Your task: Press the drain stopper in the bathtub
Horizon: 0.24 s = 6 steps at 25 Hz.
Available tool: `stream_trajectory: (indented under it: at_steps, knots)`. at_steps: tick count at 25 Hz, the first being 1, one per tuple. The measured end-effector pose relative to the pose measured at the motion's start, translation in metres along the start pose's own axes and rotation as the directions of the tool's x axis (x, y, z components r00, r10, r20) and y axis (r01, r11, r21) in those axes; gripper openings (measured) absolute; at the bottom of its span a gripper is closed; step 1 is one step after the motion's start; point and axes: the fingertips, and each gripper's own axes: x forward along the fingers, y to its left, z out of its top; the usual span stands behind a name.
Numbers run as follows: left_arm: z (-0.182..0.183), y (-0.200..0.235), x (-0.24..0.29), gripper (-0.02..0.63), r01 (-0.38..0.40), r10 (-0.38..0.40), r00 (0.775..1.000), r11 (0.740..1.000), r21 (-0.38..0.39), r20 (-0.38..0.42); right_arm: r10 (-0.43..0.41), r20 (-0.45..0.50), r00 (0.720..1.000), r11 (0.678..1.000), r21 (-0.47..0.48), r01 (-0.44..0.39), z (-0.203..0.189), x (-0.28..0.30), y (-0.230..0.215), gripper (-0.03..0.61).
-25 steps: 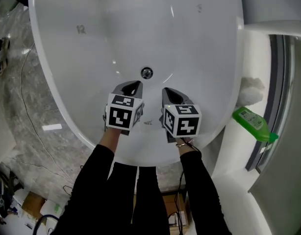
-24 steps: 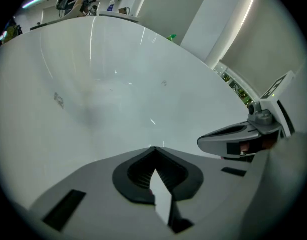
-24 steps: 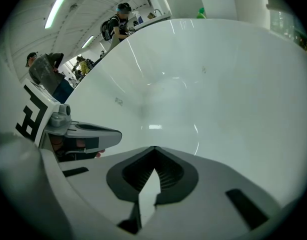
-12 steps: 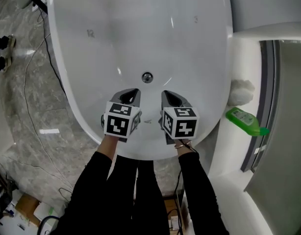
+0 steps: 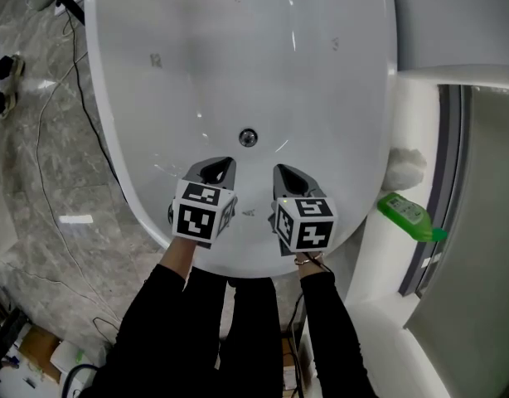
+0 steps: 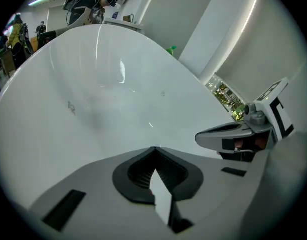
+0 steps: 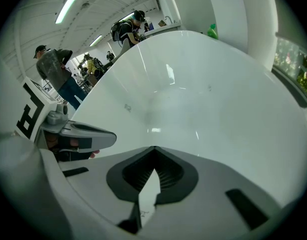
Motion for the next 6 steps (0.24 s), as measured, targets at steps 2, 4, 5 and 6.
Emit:
stream_trajectory:
  at_steps: [2, 4, 5, 6]
  knots:
    - [-0.001, 0.003, 0.008, 0.005, -0.001, 0.001, 1.0, 1.0, 0.0, -0.007, 0.005, 0.01, 1.0, 1.0, -0.007, -0.005, 0.005, 0.001, -0.002, 0.002]
    - [-0.001, 0.006, 0.02, 0.005, -0.002, 0.002, 1.0, 1.0, 0.002, -0.014, 0.008, 0.021, 1.0, 1.0, -0.02, -0.008, 0.01, 0.003, -0.005, 0.002]
    - [-0.001, 0.008, 0.025, 0.005, -0.002, 0.002, 1.0, 1.0, 0.004, -0.018, 0.01, 0.027, 1.0, 1.0, -0.026, -0.009, 0.012, 0.004, -0.006, 0.002]
    - [-0.001, 0.01, 0.031, 0.005, -0.003, 0.003, 1.0, 1.0, 0.007, -0.023, 0.012, 0.033, 0.999, 0.999, -0.032, -0.011, 0.015, 0.005, -0.008, 0.002]
